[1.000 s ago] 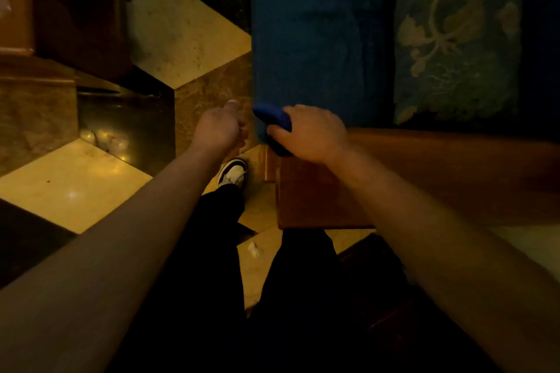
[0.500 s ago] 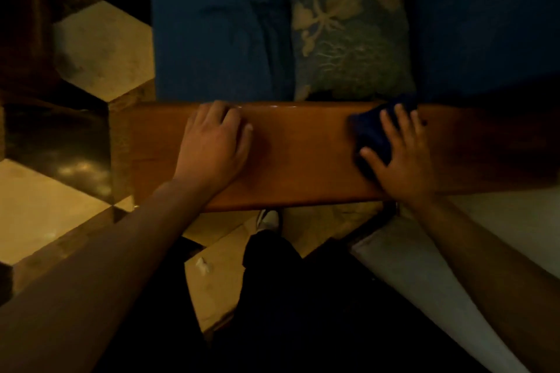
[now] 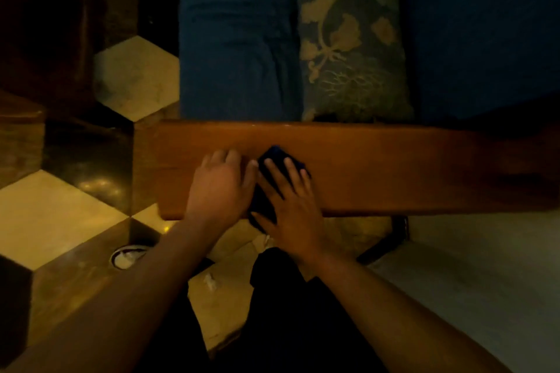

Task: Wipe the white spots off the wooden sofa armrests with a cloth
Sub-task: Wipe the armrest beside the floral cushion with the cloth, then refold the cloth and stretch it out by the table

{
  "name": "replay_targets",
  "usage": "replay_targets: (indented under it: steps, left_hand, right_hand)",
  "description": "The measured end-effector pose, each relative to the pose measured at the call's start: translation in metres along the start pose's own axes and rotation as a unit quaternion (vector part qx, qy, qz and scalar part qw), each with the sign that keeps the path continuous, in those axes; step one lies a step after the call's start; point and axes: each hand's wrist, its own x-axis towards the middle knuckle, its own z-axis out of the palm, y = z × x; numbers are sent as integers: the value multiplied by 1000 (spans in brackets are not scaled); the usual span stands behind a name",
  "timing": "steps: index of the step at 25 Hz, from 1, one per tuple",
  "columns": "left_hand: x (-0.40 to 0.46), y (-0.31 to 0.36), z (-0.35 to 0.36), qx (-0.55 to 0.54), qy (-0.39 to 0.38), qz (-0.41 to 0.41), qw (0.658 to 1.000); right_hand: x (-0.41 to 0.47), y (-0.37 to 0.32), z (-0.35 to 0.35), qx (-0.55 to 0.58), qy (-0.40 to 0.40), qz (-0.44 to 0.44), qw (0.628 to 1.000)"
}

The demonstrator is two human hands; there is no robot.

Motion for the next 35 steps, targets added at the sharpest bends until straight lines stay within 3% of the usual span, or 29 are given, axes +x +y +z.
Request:
replay_targets:
  steps: [1, 3, 5, 6, 8, 9, 11, 13, 15, 18, 23, 25, 29, 31, 35]
  left_hand:
    - [-10, -13, -7, -18, 8, -21, 1000]
    - [-21, -38, -16, -50, 37, -53, 997]
    - [-25, -84, -34, -96, 74, -99, 988]
    - [-25, -109, -41, -130, 90, -122, 980]
    - [-25, -157, -55, -213, 96, -175, 957]
    - [-26, -180, -63, -252, 81, -199, 943]
    - [-27, -219, -79, -326, 29, -240, 914]
    - [-35, -264, -103, -421, 14, -306, 854]
    - [-49, -310, -127, -503, 82, -346, 788]
    - [-82, -373, -170, -540, 200, -360, 734]
    - [-144, -475, -243, -597, 243, -359, 675]
    - [-166, -511, -275, -610, 267, -344, 662]
    - [-189, -563, -334, -609, 308, -362, 635]
    - [-189, -593, -364, -608, 333, -374, 616]
    - [-175, -649, -418, -590, 368, -381, 610]
  right_hand:
    - [16, 2, -3, -7, 4, 7, 1000]
    - [62, 2, -8, -30, 18, 109, 993]
    - [116, -41, -4, -12, 46, 238, 970]
    - [137, -70, 1, -13, 69, 261, 963]
    - [163, -127, 18, -40, 83, 175, 980]
    - [175, -154, 23, -44, 48, 100, 993]
    - [201, -205, 32, 9, -114, 1, 994]
    - [221, -275, 44, 102, -246, 8, 964]
    - [234, -347, 55, 227, -216, 95, 945]
    - [252, -446, 58, 454, -225, 236, 829]
    - [288, -582, 44, 575, -318, 267, 705]
    - [298, -632, 37, 573, -336, 244, 707]
    - [324, -711, 23, 513, -355, 153, 767]
    - [348, -747, 18, 504, -360, 113, 777]
    - [407, -802, 17, 487, -355, 95, 792]
